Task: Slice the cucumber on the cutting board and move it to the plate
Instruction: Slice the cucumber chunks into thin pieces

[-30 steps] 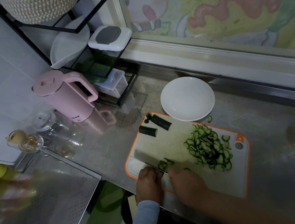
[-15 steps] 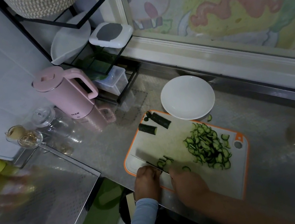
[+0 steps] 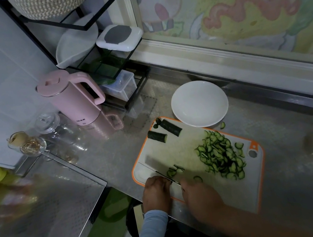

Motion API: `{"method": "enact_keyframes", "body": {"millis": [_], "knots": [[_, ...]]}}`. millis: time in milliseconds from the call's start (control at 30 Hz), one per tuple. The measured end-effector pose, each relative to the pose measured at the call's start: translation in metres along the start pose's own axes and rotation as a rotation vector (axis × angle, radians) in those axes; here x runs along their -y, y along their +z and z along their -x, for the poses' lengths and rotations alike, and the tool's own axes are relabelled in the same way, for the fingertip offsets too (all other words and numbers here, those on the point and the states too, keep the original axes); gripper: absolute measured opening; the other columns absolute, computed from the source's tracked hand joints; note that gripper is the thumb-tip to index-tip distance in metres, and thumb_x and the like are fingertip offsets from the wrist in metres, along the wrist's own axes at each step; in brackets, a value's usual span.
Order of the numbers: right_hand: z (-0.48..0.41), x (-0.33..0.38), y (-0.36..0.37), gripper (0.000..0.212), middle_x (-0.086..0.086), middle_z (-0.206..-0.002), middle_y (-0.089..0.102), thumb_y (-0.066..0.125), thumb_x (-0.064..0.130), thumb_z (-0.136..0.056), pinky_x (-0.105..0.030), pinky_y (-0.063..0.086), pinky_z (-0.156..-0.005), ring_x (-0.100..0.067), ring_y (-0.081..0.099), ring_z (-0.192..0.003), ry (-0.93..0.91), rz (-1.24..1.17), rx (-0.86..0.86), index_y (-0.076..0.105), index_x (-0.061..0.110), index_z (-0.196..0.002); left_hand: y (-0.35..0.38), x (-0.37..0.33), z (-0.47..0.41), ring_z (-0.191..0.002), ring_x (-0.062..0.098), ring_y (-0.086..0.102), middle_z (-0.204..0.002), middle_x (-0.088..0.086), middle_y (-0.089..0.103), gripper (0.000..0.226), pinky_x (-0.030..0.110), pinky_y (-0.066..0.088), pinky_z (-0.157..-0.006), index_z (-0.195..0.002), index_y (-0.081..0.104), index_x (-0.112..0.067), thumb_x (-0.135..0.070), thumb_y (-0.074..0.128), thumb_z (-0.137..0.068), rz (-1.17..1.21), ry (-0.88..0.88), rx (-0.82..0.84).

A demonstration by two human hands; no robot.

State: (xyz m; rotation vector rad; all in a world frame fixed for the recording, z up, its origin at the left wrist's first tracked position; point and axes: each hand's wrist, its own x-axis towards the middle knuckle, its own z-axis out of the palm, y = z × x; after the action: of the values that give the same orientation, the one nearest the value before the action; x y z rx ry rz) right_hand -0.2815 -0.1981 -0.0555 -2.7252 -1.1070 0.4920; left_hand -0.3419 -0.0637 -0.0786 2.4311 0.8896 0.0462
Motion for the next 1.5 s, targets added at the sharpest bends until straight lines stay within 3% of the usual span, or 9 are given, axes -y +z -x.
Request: {"method": "enact_keyframes", "body": {"millis": [67, 133, 467, 567, 700, 967, 1333, 1500], "knots": [[-0.001, 0.001, 0.001, 0.033, -0.004, -0.103, 0.067, 0.043, 0.021, -0.097, -0.03, 0.05, -0.072, -0.022, 0.065, -0.091, -0.014, -0.041, 0.065, 0.045, 0.018, -0.13, 0.001, 0.001, 0.0, -0.096, 0.018, 0.058, -0.101, 0.0, 0.064, 0.019, 0.021, 0.042, -0.082, -0.094, 0.073, -0.015, -0.027, 0.058, -0.089, -0.017, -0.005, 0.011], [-0.004, 0.001, 0.004, 0.037, -0.005, -0.109, 0.065, 0.031, 0.019, -0.101, -0.032, 0.049, -0.078, -0.024, 0.064, -0.098, -0.008, -0.054, 0.072, 0.036, 0.017, -0.137, 0.002, 0.001, 0.001, -0.097, 0.018, 0.057, -0.104, 0.001, 0.063, 0.021, 0.023, 0.043, -0.084, -0.097, 0.072, -0.016, -0.026, 0.055, -0.09, -0.03, 0.003, 0.022], [-0.005, 0.001, 0.003, 0.03, -0.004, -0.102, 0.066, 0.034, 0.024, -0.099, -0.033, 0.048, -0.074, -0.023, 0.064, -0.093, 0.008, -0.097, 0.04, 0.042, 0.022, -0.128, 0.005, 0.004, 0.0, -0.097, 0.016, 0.055, -0.101, -0.002, 0.062, 0.018, 0.021, 0.041, -0.081, -0.094, 0.073, -0.018, -0.025, 0.057, -0.088, -0.016, 0.008, 0.004], [0.001, -0.002, 0.001, 0.029, -0.008, -0.091, 0.068, 0.054, 0.024, -0.093, -0.034, 0.051, -0.066, -0.023, 0.066, -0.08, -0.007, -0.066, -0.003, 0.047, 0.021, -0.121, 0.007, 0.008, -0.001, -0.095, 0.015, 0.056, -0.101, -0.002, 0.065, 0.019, 0.021, 0.041, -0.082, -0.095, 0.073, -0.021, -0.028, 0.056, -0.088, -0.028, 0.013, 0.023], [0.005, -0.003, 0.006, 0.03, -0.004, -0.111, 0.064, 0.032, 0.021, -0.101, -0.032, 0.047, -0.079, -0.023, 0.062, -0.1, 0.011, -0.101, 0.059, 0.044, 0.02, -0.128, 0.008, 0.009, -0.002, -0.097, 0.018, 0.057, -0.101, 0.0, 0.065, 0.02, 0.024, 0.044, -0.084, -0.097, 0.073, -0.019, -0.028, 0.057, -0.088, -0.036, -0.003, 0.021], [-0.012, 0.004, 0.005, 0.03, -0.004, -0.104, 0.067, 0.033, 0.021, -0.099, -0.032, 0.049, -0.077, -0.023, 0.065, -0.096, 0.029, -0.125, 0.089, 0.043, 0.019, -0.128, 0.011, 0.012, -0.002, -0.088, 0.018, 0.056, -0.091, -0.001, 0.062, 0.012, 0.025, 0.045, -0.076, -0.084, 0.072, -0.017, -0.026, 0.063, -0.084, 0.002, 0.025, 0.012], [0.009, 0.0, 0.001, 0.023, 0.0, -0.107, 0.06, 0.03, 0.028, -0.102, -0.029, 0.042, -0.078, -0.017, 0.058, -0.099, 0.089, -0.241, 0.029, 0.049, 0.021, -0.113, 0.014, 0.018, -0.001, -0.092, 0.015, 0.058, -0.093, -0.004, 0.066, 0.016, 0.023, 0.046, -0.08, -0.09, 0.073, -0.021, -0.03, 0.062, -0.084, -0.018, 0.032, 0.018], [0.007, 0.0, 0.0, 0.025, -0.002, -0.107, 0.063, 0.027, 0.027, -0.102, -0.029, 0.04, -0.075, -0.021, 0.059, -0.099, 0.074, -0.208, 0.075, 0.047, 0.02, -0.115, 0.011, 0.015, 0.0, -0.091, 0.016, 0.058, -0.094, -0.002, 0.065, 0.015, 0.024, 0.046, -0.08, -0.092, 0.073, -0.021, -0.028, 0.062, -0.085, 0.011, 0.018, 0.011]]}}
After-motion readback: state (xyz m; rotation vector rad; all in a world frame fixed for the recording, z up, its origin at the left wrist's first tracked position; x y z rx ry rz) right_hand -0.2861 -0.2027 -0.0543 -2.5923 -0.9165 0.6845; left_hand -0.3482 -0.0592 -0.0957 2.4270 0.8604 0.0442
